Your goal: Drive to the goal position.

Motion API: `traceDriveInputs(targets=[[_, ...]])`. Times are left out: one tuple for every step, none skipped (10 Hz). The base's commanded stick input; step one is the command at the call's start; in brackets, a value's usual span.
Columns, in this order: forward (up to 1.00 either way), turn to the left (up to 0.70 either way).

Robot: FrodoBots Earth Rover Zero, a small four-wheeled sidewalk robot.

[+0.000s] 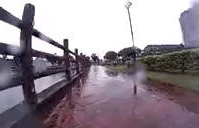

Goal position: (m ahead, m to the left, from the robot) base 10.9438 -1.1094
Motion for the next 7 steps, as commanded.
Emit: traceDriveInputs(targets=[[1.00, 0.00], [1.00, 0.00], [1.00, 0.00], [1.00, 0.00], [1.00, 0.00], [1.00, 0.00], [1.00, 0.00]])
